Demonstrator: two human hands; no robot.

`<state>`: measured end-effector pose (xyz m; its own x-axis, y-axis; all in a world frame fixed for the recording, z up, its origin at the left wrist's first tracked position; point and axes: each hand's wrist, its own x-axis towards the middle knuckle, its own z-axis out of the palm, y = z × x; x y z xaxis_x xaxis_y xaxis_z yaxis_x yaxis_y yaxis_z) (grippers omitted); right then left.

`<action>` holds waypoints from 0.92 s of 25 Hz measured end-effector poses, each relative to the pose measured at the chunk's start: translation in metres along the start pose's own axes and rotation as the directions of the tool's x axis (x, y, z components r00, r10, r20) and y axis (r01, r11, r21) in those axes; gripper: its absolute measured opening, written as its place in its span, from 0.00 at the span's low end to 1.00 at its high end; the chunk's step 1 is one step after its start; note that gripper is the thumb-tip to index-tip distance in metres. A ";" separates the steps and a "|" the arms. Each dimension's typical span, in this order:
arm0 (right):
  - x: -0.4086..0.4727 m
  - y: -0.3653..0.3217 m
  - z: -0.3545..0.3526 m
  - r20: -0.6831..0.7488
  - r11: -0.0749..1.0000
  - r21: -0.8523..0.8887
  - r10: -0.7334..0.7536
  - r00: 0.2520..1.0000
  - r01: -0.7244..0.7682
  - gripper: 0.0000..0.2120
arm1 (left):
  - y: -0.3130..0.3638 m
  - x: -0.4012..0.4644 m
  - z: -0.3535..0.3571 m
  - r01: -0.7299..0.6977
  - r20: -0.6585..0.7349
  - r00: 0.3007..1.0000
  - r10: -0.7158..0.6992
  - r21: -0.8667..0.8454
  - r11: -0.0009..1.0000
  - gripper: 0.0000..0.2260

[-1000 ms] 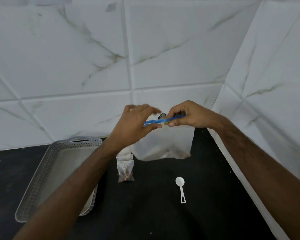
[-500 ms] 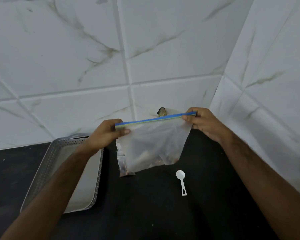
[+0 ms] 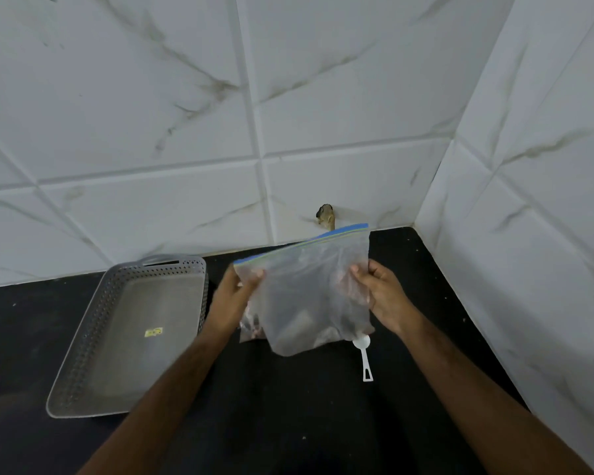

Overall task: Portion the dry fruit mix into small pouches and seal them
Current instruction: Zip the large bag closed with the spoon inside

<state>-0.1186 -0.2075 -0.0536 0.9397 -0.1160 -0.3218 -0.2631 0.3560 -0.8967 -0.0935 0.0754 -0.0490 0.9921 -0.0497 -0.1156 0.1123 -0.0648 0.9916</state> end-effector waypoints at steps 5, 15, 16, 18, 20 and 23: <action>-0.008 0.002 0.002 -0.133 0.992 -0.123 -0.010 0.991 -0.007 0.13 | -0.025 -0.012 0.002 0.011 -0.104 0.994 -0.022 -0.103 0.995 0.24; -0.007 -0.006 -0.009 -0.204 0.906 -0.353 0.167 0.965 -0.232 0.35 | -0.019 -0.005 -0.013 0.324 -0.042 0.938 -0.344 -0.250 0.913 0.36; -0.008 -0.005 -0.014 -0.214 0.923 -0.327 0.137 0.967 -0.203 0.35 | -0.020 -0.007 -0.014 0.243 -0.053 0.965 -0.256 -0.185 0.952 0.36; -0.010 -0.003 -0.014 -0.228 0.955 -0.258 0.090 0.969 -0.150 0.32 | -0.024 -0.017 -0.009 0.185 0.006 0.983 -0.185 -0.034 0.982 0.41; -0.010 0.004 -0.012 -0.230 0.947 -0.266 0.117 0.966 -0.178 0.29 | -0.038 -0.028 -0.002 0.260 0.064 0.963 -0.262 0.041 0.965 0.39; -0.011 0.014 -0.016 -0.214 0.851 -0.453 0.184 0.959 -0.264 0.29 | -0.049 -0.023 -0.003 0.305 -0.061 0.952 -0.301 0.087 0.948 0.33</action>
<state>-0.1359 -0.2157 -0.0670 0.8063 -0.2443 -0.5387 -0.5714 -0.0866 -0.8161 -0.1214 0.0828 -0.0946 0.9139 0.0329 -0.4046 0.4043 -0.1634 0.8999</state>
